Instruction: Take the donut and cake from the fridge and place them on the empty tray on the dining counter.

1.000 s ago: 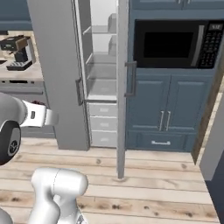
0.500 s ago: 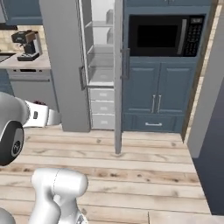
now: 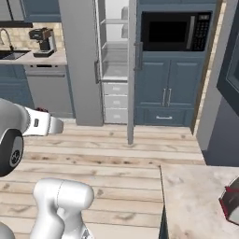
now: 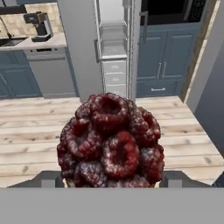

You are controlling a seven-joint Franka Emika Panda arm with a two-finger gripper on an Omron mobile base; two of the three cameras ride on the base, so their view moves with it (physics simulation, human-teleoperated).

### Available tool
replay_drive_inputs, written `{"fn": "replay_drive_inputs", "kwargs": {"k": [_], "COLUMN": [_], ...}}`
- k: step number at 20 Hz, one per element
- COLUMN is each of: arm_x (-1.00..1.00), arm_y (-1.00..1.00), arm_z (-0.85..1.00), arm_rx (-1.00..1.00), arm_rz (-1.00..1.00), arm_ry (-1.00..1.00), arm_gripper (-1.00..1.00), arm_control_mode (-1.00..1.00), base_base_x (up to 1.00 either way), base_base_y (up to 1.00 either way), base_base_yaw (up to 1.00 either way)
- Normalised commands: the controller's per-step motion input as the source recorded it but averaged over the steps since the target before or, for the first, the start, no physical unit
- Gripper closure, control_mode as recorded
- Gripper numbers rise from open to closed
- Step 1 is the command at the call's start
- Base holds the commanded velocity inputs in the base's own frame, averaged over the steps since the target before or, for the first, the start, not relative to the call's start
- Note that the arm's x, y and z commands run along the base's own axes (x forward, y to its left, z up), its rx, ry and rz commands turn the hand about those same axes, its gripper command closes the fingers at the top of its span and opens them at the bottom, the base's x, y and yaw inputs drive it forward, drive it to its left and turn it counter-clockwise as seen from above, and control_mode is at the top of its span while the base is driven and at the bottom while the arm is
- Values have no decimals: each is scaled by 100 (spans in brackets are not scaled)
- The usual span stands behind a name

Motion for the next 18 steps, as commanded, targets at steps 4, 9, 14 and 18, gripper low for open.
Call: {"fn": "replay_drive_inputs", "kwargs": {"k": [4, 9, 14, 18], "arm_x": [0, 0, 0, 0], "arm_y": [0, 0, 0, 0], "arm_z": [0, 0, 0, 0], "arm_rx": [0, 0, 0, 0], "arm_rz": [0, 0, 0, 0], "arm_ry": [0, 0, 0, 0], "arm_gripper": [100, 100, 100, 100], "arm_control_mode": [100, 100, 100, 100], "base_base_x": [-100, -100, -100, -100], "base_base_y": [10, 29, 56, 100], "base_base_yaw": [0, 0, 0, 0]}}
